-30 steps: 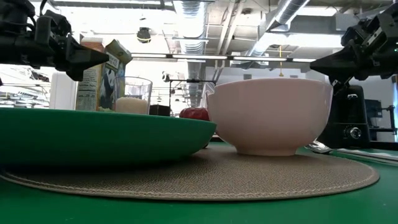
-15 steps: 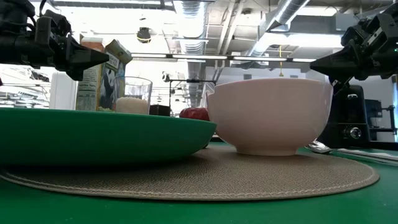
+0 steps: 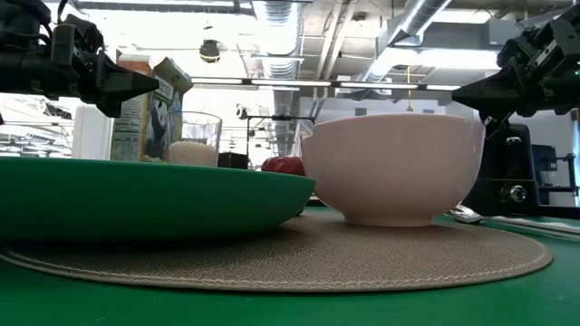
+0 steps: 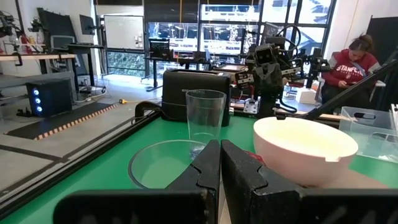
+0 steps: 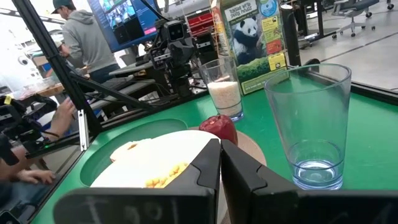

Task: Arrange a breakfast setting
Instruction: Return to Home Position

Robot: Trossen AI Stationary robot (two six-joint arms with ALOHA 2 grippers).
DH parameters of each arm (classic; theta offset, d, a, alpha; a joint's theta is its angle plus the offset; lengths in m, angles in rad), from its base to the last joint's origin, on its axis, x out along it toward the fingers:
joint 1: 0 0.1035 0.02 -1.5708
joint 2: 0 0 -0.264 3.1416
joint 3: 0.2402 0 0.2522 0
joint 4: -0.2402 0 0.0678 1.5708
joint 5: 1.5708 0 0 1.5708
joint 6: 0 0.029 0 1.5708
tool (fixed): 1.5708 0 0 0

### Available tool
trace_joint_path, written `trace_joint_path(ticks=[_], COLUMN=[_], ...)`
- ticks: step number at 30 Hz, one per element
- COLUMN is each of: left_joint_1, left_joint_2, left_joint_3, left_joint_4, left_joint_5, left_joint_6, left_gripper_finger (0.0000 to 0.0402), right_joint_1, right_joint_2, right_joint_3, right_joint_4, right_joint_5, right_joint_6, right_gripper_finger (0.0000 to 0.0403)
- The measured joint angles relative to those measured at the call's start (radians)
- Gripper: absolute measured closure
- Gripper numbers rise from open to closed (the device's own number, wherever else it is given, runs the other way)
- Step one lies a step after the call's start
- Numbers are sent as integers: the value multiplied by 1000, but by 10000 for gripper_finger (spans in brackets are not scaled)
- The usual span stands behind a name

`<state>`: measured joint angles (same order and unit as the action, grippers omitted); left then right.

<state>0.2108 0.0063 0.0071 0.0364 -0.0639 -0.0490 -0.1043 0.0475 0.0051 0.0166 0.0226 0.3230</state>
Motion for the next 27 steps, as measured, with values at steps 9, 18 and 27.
trace_joint_path(ticks=[9, 18, 27], left_joint_1=[0, 0, 0], left_joint_2=[13, 13, 13], left_joint_3=[0, 0, 0], left_joint_4=[0, 0, 0], left_joint_5=[0, 0, 1], left_joint_6=[0, 0, 0], left_gripper_finger=[401, 401, 401], right_joint_1=[0, 0, 0], right_joint_2=[0, 0, 0], right_joint_3=[0, -1, -1], right_joint_4=[0, 0, 0], right_joint_5=[0, 1, 0], right_joint_6=[-1, 0, 1], right_gripper_finger=[360, 360, 360])
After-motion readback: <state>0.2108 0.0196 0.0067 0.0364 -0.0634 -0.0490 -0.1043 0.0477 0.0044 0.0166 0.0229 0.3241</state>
